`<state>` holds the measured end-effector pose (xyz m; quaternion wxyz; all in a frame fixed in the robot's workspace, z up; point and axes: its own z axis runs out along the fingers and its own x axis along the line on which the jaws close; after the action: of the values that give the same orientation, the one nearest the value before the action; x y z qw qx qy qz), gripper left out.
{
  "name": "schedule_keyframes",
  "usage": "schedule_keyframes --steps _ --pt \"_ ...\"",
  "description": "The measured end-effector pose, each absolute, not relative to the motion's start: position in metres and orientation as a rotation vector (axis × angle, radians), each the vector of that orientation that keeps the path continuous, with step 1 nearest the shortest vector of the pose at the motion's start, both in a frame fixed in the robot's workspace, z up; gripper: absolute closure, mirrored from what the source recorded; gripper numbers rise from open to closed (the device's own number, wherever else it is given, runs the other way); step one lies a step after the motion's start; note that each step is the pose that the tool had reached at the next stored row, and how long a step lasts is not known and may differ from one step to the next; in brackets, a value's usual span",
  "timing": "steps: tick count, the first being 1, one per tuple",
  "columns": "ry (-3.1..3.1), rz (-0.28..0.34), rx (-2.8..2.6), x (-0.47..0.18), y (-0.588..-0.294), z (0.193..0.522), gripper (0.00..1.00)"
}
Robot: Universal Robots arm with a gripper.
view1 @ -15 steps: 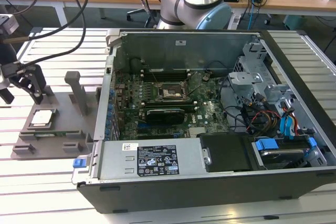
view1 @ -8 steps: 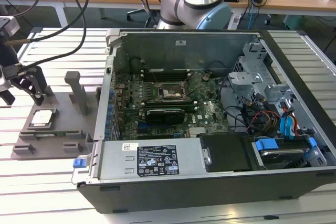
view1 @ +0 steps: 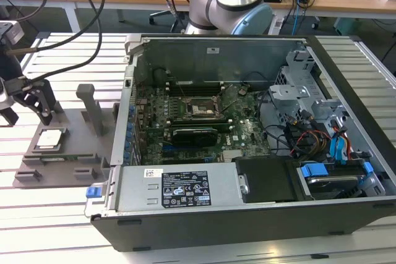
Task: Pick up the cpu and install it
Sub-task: 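Pick up the cpu and move it towards the insertion slot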
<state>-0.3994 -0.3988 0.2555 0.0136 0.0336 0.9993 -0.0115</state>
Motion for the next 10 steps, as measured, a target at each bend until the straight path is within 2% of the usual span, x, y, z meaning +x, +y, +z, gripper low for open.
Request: schedule_keyframes --steps 10 --pt "3.112 -0.036 0.105 -0.3993 -0.3988 0.2514 0.28"
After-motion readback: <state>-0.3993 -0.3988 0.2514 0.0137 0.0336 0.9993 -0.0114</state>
